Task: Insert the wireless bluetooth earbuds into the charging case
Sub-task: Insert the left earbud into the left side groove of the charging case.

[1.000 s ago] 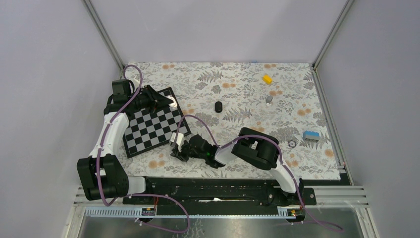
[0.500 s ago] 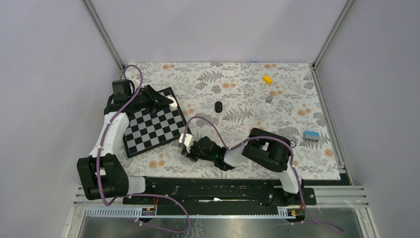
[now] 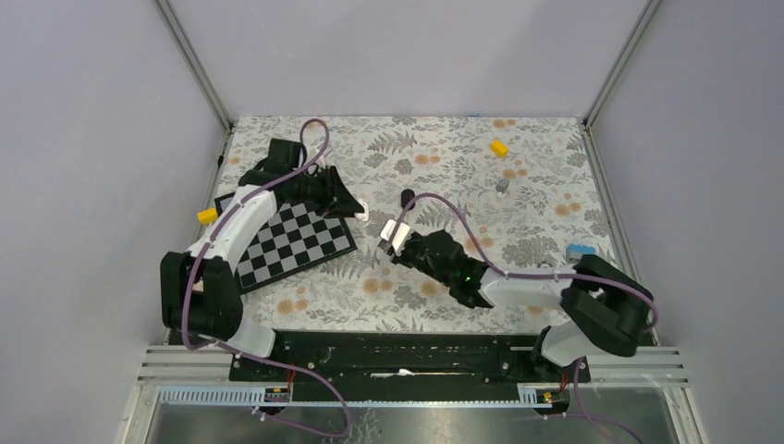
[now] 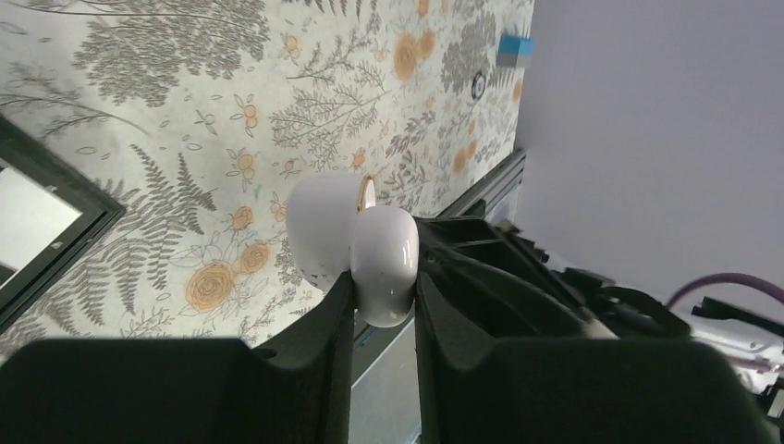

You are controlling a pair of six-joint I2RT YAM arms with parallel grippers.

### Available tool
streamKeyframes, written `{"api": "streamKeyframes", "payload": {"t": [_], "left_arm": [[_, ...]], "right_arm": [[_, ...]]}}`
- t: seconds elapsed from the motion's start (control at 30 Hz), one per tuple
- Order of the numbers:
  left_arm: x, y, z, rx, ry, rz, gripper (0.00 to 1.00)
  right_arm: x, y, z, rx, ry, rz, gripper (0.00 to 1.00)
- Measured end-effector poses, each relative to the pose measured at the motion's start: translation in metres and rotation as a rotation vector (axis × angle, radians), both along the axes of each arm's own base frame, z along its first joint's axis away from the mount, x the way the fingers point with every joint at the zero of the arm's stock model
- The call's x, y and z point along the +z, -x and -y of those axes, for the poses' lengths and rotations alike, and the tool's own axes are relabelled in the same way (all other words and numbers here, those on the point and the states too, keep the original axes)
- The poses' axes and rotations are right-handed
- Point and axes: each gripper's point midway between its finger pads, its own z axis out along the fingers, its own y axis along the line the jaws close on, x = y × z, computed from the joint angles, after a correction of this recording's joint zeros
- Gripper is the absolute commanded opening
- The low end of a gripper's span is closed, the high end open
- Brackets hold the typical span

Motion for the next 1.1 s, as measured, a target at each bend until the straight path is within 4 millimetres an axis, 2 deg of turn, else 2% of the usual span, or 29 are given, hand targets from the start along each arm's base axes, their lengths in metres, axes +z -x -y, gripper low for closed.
{"api": "streamKeyframes", "payload": {"t": [0.1,0.17,0.37,0.57,0.73,0.97,1.1], "left_arm": [[-0.007,0.004,0.016,-0.076,-0.019,-0.002,0.0],[-0.013,0.009,0.025,-0.12,-0.027,-0.012,0.0],[-0.02,0.027,0.045,-0.243,0.014,-0.033,0.0],[-0.018,0.032,0.066,-0.317,0.066,-0.049,0.0],[-0.024,0.032,0.076,-0.342,0.102,-0.102,0.0],[-0.028,0.031,0.078,-0.342,0.103,-0.116,0.0],[-0.032,0.028,0.076,-0.324,0.077,-0.113,0.0]], "right_arm": [[0.023,-0.003,0.021,-0.029,0.029,0.073,0.1],[0.031,-0.002,0.033,-0.039,0.051,0.103,0.1],[0.043,-0.002,0.061,-0.072,0.102,0.146,0.09],[0.053,-0.004,0.079,-0.112,0.096,0.157,0.08],[0.049,-0.006,0.087,-0.136,0.124,0.159,0.08],[0.046,-0.01,0.094,-0.17,0.155,0.169,0.09],[0.026,-0.014,0.098,-0.199,0.203,0.129,0.09]]}}
